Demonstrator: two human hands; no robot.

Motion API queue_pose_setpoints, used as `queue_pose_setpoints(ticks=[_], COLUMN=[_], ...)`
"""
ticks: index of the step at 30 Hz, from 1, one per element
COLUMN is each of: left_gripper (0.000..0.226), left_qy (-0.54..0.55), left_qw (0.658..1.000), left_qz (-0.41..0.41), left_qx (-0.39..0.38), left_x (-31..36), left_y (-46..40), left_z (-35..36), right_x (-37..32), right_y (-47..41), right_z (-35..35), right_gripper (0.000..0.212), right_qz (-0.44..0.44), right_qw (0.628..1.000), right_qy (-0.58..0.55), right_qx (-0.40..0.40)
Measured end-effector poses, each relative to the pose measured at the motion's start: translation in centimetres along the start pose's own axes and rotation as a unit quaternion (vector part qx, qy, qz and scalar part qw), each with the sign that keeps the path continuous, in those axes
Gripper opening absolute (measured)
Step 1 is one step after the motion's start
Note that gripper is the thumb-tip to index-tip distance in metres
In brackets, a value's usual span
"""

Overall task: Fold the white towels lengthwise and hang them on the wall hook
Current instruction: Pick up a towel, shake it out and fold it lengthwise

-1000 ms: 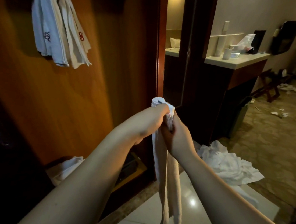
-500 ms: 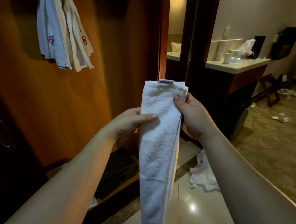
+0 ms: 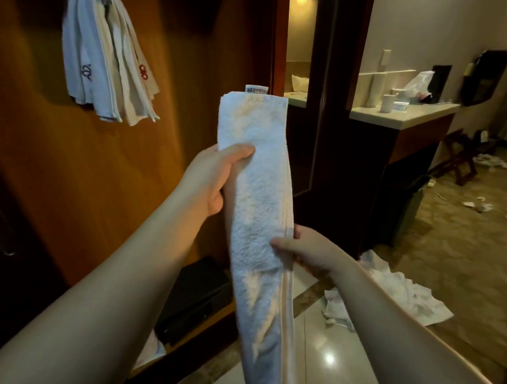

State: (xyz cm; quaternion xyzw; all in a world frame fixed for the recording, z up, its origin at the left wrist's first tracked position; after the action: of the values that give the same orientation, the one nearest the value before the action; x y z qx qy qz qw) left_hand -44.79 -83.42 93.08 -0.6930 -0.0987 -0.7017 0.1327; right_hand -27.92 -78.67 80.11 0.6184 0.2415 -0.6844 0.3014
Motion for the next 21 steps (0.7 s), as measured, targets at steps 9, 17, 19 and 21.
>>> queue_pose_setpoints(ticks=[9, 17, 19, 21], left_gripper=[0.030, 0.035, 0.036, 0.036], left_qy=[0.020, 0.010, 0.008, 0.005], left_qw=[0.997, 0.997, 0.997, 0.997], left_qz=[-0.038, -0.017, -0.015, -0.017], left_qx=[0.060, 0.072, 0.073, 0.076], left_x=[0.5, 2.0, 2.3, 2.6], left_y=[-1.4, -1.6, -1.5, -1.3], left_z=[-0.7, -0.6, -0.6, -0.6], right_x=[-0.9, -0.7, -1.0, -1.3], right_y=[-0.7, -0.3, -0.7, -1.1], right_z=[0.6, 1.1, 1.5, 1.9], right_gripper=[0.062, 0.036, 0.041, 0.042], right_qz=[-0.111, -0.189, -0.182, -0.173], right_qw=[0.961, 0.950, 0.950, 0.938], right_qy=[0.208, 0.121, 0.152, 0.225], right_qx=[0.142, 0.217, 0.205, 0.199])
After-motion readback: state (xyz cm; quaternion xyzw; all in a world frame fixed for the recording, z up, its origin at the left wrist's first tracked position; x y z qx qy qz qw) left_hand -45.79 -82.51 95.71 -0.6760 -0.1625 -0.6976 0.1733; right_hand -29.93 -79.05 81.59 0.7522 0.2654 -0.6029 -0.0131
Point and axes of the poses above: each hand's wrist, its own y-axis away from the middle knuckle, its own z-axis out of the palm, x = y × z, the point moved 6 cm from there along -y, towards the middle knuckle, and after that the axes turned 11 degrees about -y, right-handed, at the moved point
